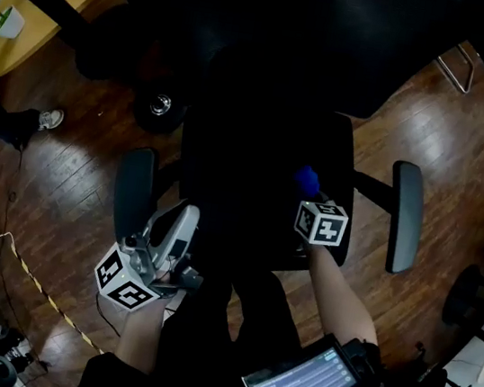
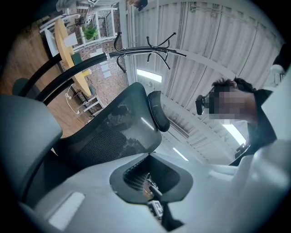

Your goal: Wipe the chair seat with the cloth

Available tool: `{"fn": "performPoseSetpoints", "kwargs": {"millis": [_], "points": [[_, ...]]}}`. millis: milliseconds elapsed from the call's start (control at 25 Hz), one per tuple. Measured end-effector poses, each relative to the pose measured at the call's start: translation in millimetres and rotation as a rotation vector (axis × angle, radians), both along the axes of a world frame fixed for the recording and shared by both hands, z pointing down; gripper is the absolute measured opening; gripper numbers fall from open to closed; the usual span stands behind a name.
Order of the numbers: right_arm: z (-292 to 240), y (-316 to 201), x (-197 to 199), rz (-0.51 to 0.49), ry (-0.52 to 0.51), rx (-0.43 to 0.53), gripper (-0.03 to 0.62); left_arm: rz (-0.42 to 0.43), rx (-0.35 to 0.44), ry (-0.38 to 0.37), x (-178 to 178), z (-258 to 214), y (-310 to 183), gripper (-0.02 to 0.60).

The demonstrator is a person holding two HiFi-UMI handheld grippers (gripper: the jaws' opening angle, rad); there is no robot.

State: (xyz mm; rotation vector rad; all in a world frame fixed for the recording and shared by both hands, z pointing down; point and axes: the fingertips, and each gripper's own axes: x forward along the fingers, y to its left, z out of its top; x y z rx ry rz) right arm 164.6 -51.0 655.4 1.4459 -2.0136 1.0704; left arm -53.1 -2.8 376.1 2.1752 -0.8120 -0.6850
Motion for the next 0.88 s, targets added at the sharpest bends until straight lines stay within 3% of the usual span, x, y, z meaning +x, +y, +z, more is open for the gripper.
{"fn": "performPoseSetpoints", "kwargs": {"millis": [120, 240, 560, 720, 880], "points": [[-14, -61, -61, -0.102, -0.018, 0.052, 0.044, -0.006, -0.016, 0.009, -4, 4, -5, -0.009], [-14, -99, -120, -0.183, -0.060, 0.044, 0.044, -0.017, -0.029, 0.027, -12, 7, -10, -0.009], [20, -123, -247, -0.329, -0.192, -0.059, 0.044, -0.056, -0.048, 0.094, -30, 11, -16, -0.009], [32, -122, -273, -0.361, -0.194, -0.083, 0.044, -0.071, -0.046, 0.115, -33, 9, -20, -0.009], [26, -129, -256, -0.323, -0.188, -0.051, 0.044, -0.072, -0.043, 0.115, -33, 9, -21, -0.009]]}}
